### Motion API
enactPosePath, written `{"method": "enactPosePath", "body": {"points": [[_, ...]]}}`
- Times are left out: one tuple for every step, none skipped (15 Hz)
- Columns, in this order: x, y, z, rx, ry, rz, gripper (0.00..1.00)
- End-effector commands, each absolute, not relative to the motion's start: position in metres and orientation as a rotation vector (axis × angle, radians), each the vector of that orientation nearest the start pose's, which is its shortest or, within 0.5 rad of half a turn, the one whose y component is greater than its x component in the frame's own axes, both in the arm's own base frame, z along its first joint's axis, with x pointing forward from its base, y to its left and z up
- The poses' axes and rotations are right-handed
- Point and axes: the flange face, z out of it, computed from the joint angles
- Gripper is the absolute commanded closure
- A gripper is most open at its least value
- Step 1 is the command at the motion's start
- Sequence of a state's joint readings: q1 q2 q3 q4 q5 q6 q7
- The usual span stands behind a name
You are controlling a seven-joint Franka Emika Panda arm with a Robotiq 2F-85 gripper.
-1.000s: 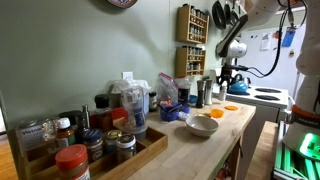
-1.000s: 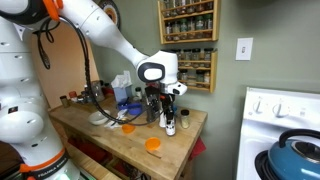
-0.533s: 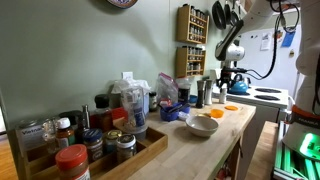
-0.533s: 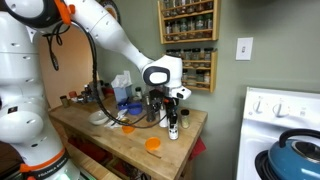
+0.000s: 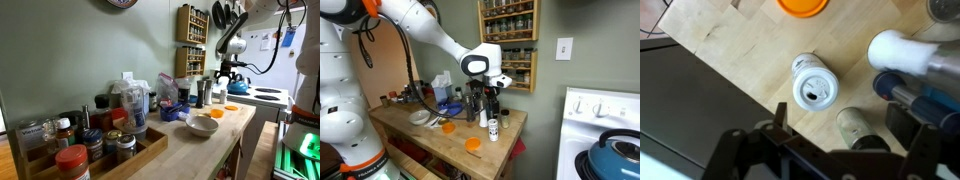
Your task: Remove the white container from the orange bowl and put it on the right side of the counter
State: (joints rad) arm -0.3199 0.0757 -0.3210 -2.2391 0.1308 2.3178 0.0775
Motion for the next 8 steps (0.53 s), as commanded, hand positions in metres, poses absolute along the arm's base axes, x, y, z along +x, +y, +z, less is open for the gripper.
{"method": "enactPosePath", "body": {"points": [[0.384,-0.298,0.39,-2.841,0.933,0.043,0.0],[0.372,-0.297,0.399,-2.849,0.86,0.101,0.0],[0.357,-0.294,0.407,-2.837,0.777,0.129,0.0],[0.341,-0.289,0.414,-2.824,0.697,0.153,0.0],[0.32,-0.282,0.42,-2.811,0.612,0.163,0.0],[0.303,-0.275,0.425,-2.793,0.532,0.163,0.0],[0.288,-0.268,0.43,-2.764,0.46,0.169,0.0],[0.324,-0.286,0.425,-2.789,0.585,0.193,0.0]]}}
